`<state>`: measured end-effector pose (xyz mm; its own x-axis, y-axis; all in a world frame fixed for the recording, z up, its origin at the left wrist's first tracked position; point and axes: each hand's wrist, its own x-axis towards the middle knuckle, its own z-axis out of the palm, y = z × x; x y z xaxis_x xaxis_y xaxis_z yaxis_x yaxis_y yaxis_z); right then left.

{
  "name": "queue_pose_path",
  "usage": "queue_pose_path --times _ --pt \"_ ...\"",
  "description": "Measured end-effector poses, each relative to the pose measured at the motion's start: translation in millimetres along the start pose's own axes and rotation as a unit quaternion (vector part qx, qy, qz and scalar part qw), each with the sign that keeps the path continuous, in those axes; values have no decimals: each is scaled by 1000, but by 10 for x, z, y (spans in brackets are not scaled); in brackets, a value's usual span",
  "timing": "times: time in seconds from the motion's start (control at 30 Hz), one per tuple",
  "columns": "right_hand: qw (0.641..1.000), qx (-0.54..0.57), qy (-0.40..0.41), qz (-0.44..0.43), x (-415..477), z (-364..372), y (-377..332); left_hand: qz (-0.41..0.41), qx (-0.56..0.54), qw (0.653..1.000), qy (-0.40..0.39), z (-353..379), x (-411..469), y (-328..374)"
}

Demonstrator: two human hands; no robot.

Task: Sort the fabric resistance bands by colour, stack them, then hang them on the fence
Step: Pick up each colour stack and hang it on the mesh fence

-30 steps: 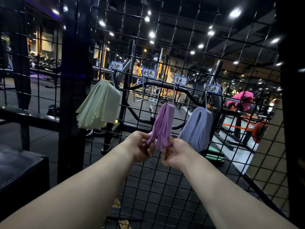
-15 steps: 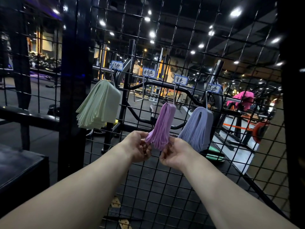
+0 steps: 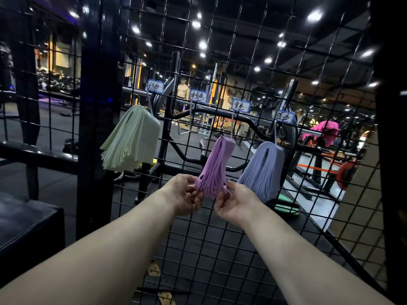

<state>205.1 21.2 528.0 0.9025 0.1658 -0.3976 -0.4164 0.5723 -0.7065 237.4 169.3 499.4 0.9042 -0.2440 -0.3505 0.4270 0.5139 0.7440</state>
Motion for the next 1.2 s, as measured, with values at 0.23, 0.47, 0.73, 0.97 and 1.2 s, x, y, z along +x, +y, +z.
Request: queue_pose_path --times 0.23,0.47,0.73,0.97,1.2 --pt "1000 8 4 4 86 -27 -11 -5 10 1000 3 -3 16 2" --pt "1000 -12 0 -6 176 -34 1 -3 17 1000 3 35 -41 8" --pt "999 32 14 7 92 -78 33 -11 15 999 26 30 -2 -39" --pt "999 -6 40 22 19 -78 113 -28 39 999 -8 -7 23 -119" --pt "1000 -12 2 23 -5 -16 117 -39 52 998 4 18 29 -159"
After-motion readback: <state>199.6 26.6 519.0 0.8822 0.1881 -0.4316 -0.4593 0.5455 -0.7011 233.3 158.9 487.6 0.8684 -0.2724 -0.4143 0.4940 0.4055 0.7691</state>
